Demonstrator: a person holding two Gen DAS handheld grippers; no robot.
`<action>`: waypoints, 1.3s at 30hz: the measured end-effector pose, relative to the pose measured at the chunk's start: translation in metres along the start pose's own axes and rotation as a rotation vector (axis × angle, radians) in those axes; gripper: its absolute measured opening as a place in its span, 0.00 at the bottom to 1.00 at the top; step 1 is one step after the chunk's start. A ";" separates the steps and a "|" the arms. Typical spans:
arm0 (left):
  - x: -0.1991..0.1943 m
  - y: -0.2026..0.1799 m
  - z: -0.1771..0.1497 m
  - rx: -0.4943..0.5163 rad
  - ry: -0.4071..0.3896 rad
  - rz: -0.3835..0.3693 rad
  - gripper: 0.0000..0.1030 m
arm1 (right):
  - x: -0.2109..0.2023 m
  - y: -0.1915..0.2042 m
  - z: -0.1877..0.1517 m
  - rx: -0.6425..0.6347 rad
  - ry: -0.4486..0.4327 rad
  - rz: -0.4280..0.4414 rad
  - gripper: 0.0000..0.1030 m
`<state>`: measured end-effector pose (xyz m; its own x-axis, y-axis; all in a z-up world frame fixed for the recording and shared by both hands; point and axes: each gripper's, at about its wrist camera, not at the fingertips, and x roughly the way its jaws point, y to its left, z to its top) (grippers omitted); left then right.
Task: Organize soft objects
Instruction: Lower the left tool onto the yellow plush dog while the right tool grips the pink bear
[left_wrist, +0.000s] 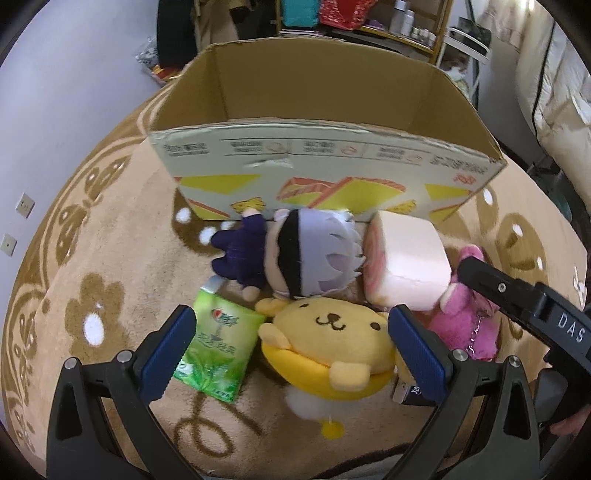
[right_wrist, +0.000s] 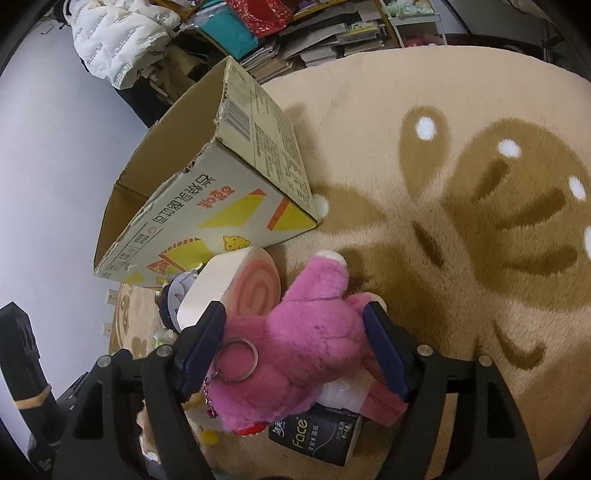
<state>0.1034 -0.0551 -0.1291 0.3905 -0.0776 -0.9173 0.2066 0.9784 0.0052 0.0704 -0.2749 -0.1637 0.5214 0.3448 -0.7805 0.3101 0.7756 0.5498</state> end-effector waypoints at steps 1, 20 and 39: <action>0.001 -0.003 -0.001 0.010 -0.001 0.000 1.00 | 0.000 0.000 0.000 0.004 0.000 0.002 0.79; 0.024 -0.032 -0.014 0.098 0.068 -0.019 0.99 | 0.015 -0.005 -0.003 0.003 0.060 0.003 0.86; 0.036 -0.056 -0.027 0.131 0.109 -0.092 0.59 | 0.022 0.004 -0.009 -0.044 0.029 -0.053 0.52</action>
<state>0.0818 -0.1072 -0.1727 0.2670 -0.1376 -0.9538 0.3546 0.9344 -0.0355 0.0760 -0.2599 -0.1813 0.4818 0.3175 -0.8168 0.3010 0.8154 0.4945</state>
